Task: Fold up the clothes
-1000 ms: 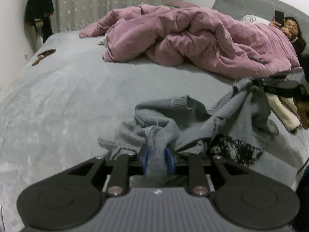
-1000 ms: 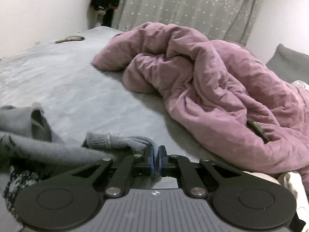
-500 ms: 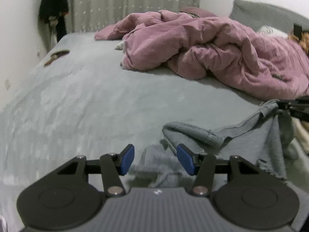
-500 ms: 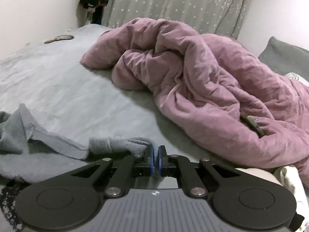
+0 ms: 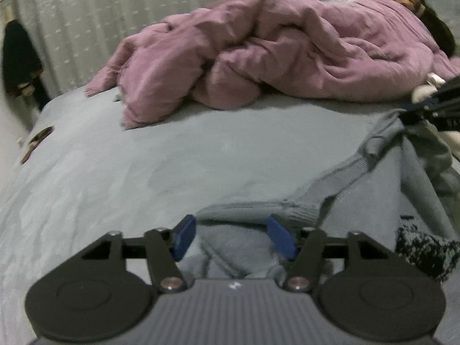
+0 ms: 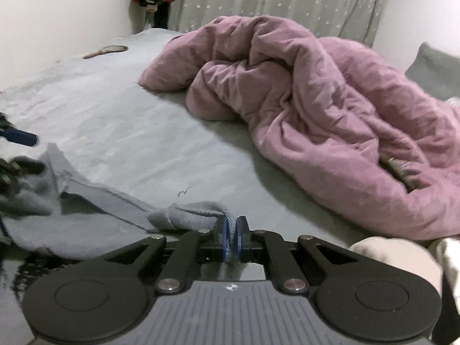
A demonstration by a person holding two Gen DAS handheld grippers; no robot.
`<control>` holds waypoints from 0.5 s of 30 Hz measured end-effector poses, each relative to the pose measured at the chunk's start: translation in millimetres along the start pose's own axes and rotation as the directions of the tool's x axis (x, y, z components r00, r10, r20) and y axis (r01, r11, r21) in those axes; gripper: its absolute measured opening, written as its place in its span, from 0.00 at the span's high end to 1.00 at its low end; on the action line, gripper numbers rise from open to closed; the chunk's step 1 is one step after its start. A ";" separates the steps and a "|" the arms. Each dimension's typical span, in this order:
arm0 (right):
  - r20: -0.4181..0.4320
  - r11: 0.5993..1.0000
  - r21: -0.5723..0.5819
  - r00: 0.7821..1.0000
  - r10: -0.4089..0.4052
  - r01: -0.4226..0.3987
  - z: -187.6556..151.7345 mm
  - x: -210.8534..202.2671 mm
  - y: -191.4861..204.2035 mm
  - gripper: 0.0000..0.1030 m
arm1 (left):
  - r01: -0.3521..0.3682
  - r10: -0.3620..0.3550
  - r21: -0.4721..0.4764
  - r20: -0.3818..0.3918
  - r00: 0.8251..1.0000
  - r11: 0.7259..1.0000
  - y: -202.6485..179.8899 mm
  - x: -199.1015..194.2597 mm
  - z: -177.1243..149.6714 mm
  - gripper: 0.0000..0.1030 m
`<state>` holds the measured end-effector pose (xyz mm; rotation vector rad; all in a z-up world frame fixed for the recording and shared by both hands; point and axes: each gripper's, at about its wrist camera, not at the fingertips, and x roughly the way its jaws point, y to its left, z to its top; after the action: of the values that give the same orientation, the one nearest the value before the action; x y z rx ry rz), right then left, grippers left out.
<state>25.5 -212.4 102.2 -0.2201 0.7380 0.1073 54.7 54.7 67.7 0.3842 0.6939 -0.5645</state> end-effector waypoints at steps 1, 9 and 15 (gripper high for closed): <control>-0.004 1.000 0.000 1.000 0.010 -0.010 -0.2 0.2 -0.1 0.94 | 0.011 -0.011 0.017 0.001 1.000 1.000 -3.4 3.3 0.2 0.33; -0.038 0.999 -0.040 0.999 0.026 -0.028 -4.4 3.5 6.9 0.87 | -0.031 0.036 0.127 -0.039 0.999 0.991 -19.7 25.1 -4.8 0.54; -0.055 0.998 -0.055 0.998 0.027 -0.030 -6.2 6.2 9.0 0.86 | -0.029 0.031 0.061 -0.037 0.999 0.998 -11.9 24.9 0.7 0.89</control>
<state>24.4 -205.0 92.2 -0.2661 0.7926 0.1500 63.5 36.1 49.3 0.4617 0.7074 -0.5520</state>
